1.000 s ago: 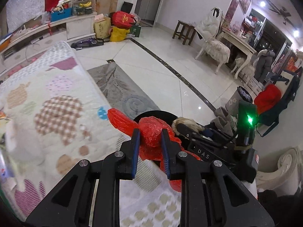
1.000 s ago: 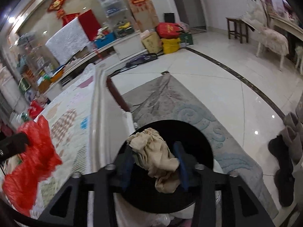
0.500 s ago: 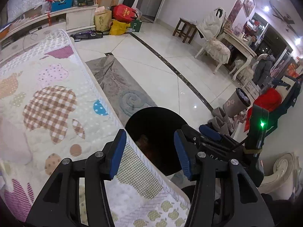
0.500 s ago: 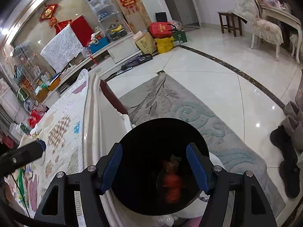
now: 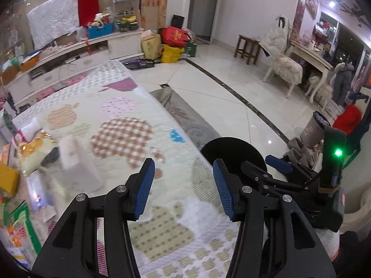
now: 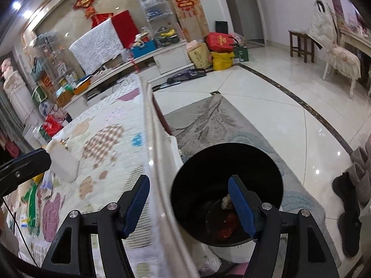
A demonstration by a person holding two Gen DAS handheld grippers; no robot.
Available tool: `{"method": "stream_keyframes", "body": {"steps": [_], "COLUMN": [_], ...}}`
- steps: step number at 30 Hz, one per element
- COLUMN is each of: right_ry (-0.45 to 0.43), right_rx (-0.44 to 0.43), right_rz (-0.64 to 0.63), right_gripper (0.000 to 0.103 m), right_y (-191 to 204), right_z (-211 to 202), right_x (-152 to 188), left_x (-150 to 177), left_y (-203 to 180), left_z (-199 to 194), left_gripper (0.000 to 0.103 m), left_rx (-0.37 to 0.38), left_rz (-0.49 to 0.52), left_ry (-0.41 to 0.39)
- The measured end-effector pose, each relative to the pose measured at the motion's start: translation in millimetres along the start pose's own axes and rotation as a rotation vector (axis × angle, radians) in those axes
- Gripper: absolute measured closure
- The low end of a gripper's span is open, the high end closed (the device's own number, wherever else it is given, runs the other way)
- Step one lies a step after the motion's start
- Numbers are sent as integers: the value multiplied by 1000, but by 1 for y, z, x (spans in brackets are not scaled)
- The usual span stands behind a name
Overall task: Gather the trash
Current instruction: 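Move both open grippers back over the quilt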
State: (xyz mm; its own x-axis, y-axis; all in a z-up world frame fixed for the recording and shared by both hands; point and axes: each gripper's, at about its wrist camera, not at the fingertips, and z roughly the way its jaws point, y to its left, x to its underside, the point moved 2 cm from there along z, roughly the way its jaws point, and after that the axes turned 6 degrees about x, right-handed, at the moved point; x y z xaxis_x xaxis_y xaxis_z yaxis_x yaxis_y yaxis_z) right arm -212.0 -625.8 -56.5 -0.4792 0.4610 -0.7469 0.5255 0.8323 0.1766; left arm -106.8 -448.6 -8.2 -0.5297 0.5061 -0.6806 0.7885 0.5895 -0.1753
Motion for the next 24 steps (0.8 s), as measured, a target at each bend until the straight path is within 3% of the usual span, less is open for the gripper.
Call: {"method": "stream_keyframes", "body": {"steps": [15, 24], "right_ry": [3, 34], "right_rx": [-105, -184], "right_rz": [-131, -224], "right_gripper": [34, 31], "right_y": [94, 146], "right_z": [-15, -18], "right_x": [10, 29], "left_x": [20, 50], "left_y": [51, 100], "left_z": [-63, -120], "left_gripper": [52, 52], "left_rx": [-49, -11], "left_rz": [-63, -138], "left_ry": [-49, -69]}}
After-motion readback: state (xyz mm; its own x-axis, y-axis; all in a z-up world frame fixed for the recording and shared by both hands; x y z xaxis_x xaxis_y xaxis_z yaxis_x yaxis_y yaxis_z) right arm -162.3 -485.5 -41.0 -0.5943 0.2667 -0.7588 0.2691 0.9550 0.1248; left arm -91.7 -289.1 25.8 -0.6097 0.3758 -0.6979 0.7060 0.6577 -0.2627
